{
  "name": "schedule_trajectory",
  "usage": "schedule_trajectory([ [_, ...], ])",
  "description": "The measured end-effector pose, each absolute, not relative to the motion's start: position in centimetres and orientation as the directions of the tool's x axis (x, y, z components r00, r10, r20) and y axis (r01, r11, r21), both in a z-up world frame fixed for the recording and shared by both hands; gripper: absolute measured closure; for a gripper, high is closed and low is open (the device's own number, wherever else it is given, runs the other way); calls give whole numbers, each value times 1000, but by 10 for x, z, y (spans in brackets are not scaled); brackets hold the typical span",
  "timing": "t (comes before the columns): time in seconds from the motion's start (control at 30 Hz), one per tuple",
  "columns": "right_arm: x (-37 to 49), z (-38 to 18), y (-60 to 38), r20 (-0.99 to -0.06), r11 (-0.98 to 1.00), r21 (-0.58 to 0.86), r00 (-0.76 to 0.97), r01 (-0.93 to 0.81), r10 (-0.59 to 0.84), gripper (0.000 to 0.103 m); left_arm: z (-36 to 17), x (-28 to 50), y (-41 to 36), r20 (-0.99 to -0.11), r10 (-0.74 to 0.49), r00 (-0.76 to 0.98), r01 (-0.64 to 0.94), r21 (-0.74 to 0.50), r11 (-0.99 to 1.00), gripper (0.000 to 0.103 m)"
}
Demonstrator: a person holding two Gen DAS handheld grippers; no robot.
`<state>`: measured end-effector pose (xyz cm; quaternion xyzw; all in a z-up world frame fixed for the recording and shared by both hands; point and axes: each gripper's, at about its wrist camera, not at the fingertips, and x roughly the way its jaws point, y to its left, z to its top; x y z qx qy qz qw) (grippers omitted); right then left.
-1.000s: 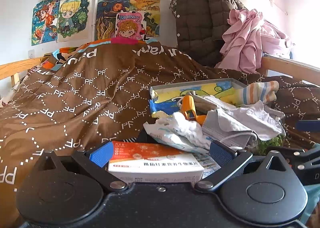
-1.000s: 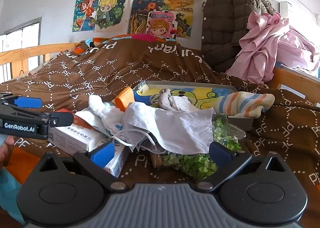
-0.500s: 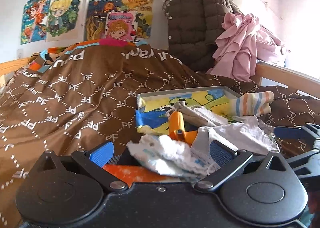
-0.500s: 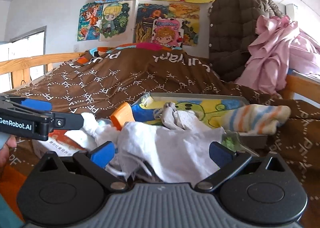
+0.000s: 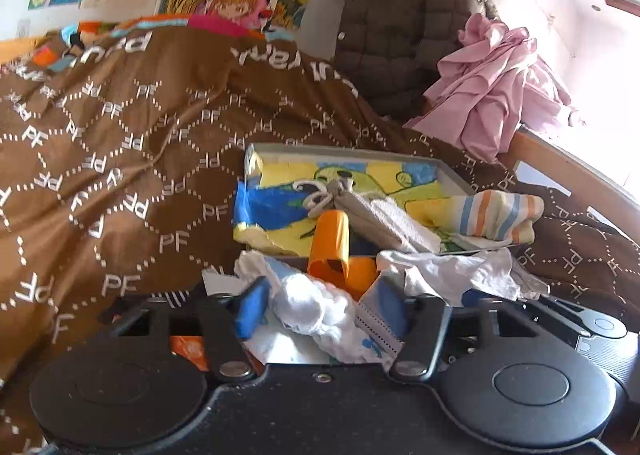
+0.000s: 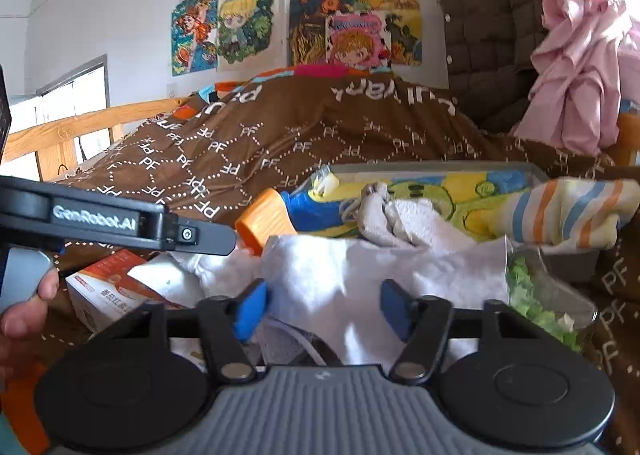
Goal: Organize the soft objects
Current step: 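Grasp the white wipes pack with the left gripper while the right gripper grasps the white cloth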
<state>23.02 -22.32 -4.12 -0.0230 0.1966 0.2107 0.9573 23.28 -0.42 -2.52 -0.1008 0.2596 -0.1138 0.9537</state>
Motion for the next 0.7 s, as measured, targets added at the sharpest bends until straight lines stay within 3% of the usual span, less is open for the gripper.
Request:
schedule_trajectory([
  [0.03,231,-42,-225,-391,909,52,829,-413,399,49,-27,233,-6,-481,-257,838,153,-245,957,59],
  [0.17,230,-40,-227,-393,903,85,819,-422,419,65,-29,232,-8,-486,-219,846,112,-239,964,65],
  [0.23,229,-38,-228,-393,898,105,811,-427,432,77,-29,230,-9,-483,-207,851,96,-245,965,72],
  [0.3,229,-36,-230,-392,890,133,801,-437,452,83,-28,228,-11,-483,-196,854,86,-240,967,77],
  [0.43,228,-32,-238,-386,867,216,776,-449,499,87,-26,218,-16,-468,-175,866,71,-232,970,84],
  [0.7,227,-29,-249,-398,846,297,748,-443,532,88,-32,194,-33,-454,-142,880,31,-244,969,85],
])
